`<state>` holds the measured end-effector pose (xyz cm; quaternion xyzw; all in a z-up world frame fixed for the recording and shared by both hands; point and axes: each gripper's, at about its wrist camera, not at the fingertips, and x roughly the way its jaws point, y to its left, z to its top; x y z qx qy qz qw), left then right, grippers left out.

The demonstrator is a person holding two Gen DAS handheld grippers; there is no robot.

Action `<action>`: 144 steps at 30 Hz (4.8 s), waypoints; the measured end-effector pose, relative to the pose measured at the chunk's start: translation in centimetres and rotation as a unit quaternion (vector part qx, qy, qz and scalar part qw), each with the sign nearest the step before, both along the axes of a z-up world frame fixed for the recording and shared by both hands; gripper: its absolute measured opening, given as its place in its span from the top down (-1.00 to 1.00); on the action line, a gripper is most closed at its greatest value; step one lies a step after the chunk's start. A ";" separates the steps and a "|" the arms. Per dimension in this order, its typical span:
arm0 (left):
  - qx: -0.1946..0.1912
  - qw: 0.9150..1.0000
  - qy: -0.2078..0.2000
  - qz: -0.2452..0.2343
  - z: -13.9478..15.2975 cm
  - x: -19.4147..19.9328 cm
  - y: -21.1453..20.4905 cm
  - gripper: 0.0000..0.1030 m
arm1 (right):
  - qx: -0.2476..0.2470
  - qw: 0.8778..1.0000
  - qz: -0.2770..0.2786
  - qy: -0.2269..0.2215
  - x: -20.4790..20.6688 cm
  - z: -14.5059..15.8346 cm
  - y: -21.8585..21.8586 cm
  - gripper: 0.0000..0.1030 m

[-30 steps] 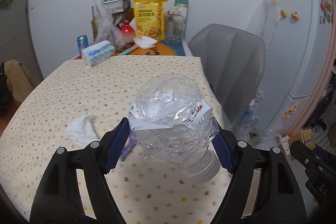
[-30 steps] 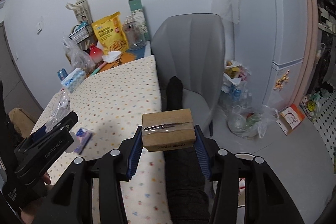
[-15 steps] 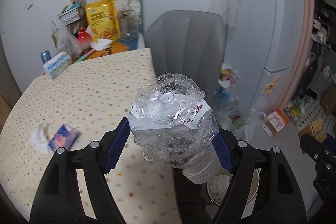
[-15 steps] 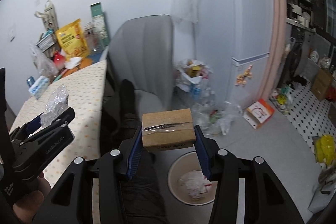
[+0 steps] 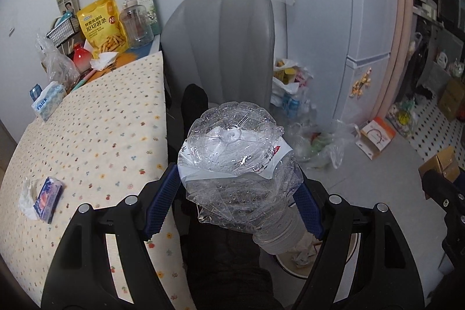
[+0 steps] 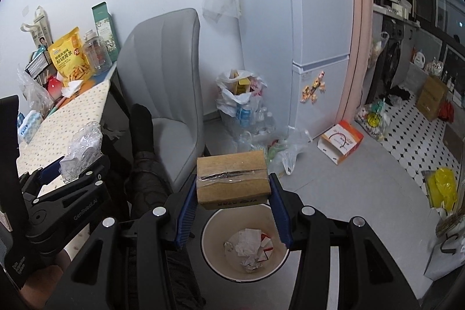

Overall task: Collect trash
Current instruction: 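Carry the plastic bottle and cardboard box in both tools over the white bin, then open the right tool then the left tool above the white bin, then swing both open tools back over the table trash, then close the left tool on the white plastic bag, then close the right tool on the blue-and-pink wipes packet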

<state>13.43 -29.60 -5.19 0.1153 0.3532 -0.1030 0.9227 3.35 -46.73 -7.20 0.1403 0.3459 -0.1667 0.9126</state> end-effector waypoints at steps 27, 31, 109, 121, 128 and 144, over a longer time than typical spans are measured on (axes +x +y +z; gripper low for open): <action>-0.003 0.995 0.053 -0.081 -3.2 -1.4 -8.5 -0.46 | 0.000 0.996 -0.092 0.009 -4.3 -2.2 -6.8 -0.54; -0.017 0.993 0.070 -0.094 -3.5 -1.4 -9.1 -0.50 | 0.004 0.995 -0.103 0.006 -5.0 -2.4 -7.7 -0.54; -0.107 0.953 0.065 0.278 -1.7 3.5 40.2 -0.88 | -0.081 0.978 0.192 -0.009 9.0 4.4 31.3 -0.82; -0.103 0.957 0.073 0.260 -1.1 3.8 40.7 0.85 | -0.084 0.978 0.193 0.000 9.9 4.9 33.1 -0.82; -0.116 0.958 0.044 0.260 0.8 1.8 42.4 0.85 | -0.094 0.974 0.209 0.004 9.5 5.0 35.4 -0.82; -0.110 0.954 0.031 0.278 0.7 2.2 47.6 0.85 | -0.085 0.959 0.268 0.031 12.5 2.2 43.0 -0.82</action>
